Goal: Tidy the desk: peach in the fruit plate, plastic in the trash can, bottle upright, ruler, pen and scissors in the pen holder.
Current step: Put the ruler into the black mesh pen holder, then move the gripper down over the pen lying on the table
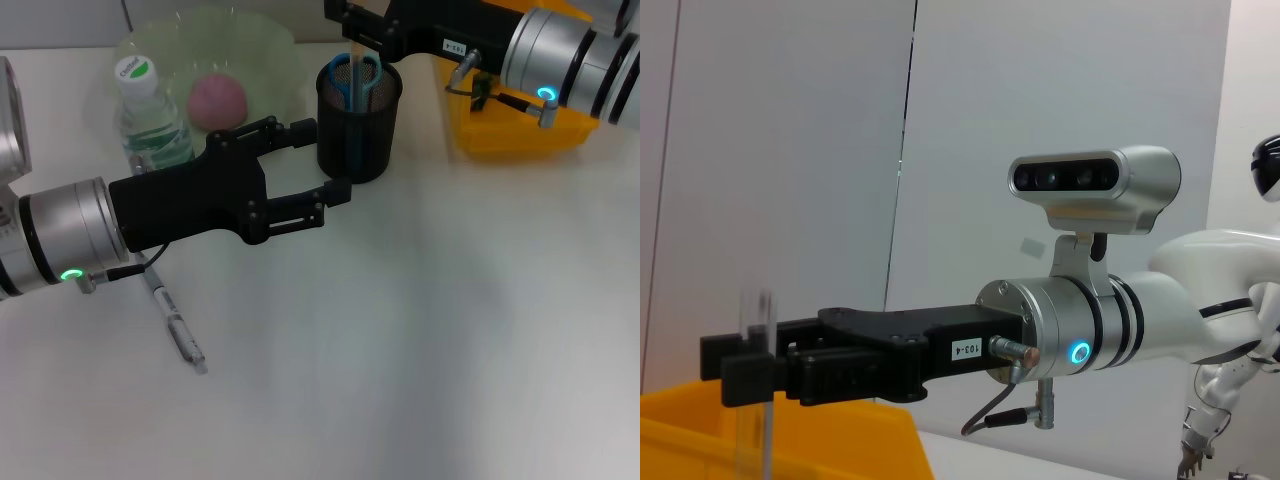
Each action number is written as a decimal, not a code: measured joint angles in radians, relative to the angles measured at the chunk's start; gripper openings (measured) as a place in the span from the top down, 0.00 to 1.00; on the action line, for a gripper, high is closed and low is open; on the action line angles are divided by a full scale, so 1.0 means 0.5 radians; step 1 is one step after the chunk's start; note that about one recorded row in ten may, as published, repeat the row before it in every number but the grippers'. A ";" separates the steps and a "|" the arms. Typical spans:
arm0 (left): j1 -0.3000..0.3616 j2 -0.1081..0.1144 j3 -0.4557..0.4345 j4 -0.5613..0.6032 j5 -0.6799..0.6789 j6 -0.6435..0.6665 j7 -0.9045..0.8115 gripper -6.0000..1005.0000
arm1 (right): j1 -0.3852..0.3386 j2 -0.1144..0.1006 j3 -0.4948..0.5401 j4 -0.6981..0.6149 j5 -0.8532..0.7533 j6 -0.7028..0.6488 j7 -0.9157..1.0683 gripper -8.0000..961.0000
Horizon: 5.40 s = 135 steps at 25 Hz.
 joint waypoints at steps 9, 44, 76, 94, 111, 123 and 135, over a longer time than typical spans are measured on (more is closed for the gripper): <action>0.005 0.000 0.000 0.000 -0.005 -0.006 0.000 0.23 | -0.022 0.000 0.006 -0.022 0.072 -0.006 -0.003 0.47; -0.022 0.075 -0.031 0.124 0.065 -0.021 -0.662 0.27 | -1.108 -0.018 0.665 -0.145 0.653 -1.360 0.162 0.46; -0.417 0.034 -0.422 1.134 2.411 0.706 -3.436 0.31 | -0.851 -0.072 0.658 0.058 0.388 -1.231 -0.167 0.47; -0.771 0.006 -0.657 0.767 2.909 0.730 -3.449 0.33 | -0.714 -0.052 0.682 0.078 0.411 -0.939 -0.212 0.47; -0.861 0.003 -0.712 0.736 3.052 0.638 -3.454 0.34 | -0.703 -0.022 0.682 0.101 0.413 -0.906 -0.212 0.47; -0.958 0.000 -0.737 0.477 3.054 0.449 -3.455 0.36 | -0.676 -0.020 0.664 0.123 0.413 -0.851 -0.212 0.47; -0.996 0.034 -0.930 0.390 3.158 0.456 -3.458 0.37 | -0.631 -0.028 0.680 0.145 0.413 -0.797 -0.212 0.47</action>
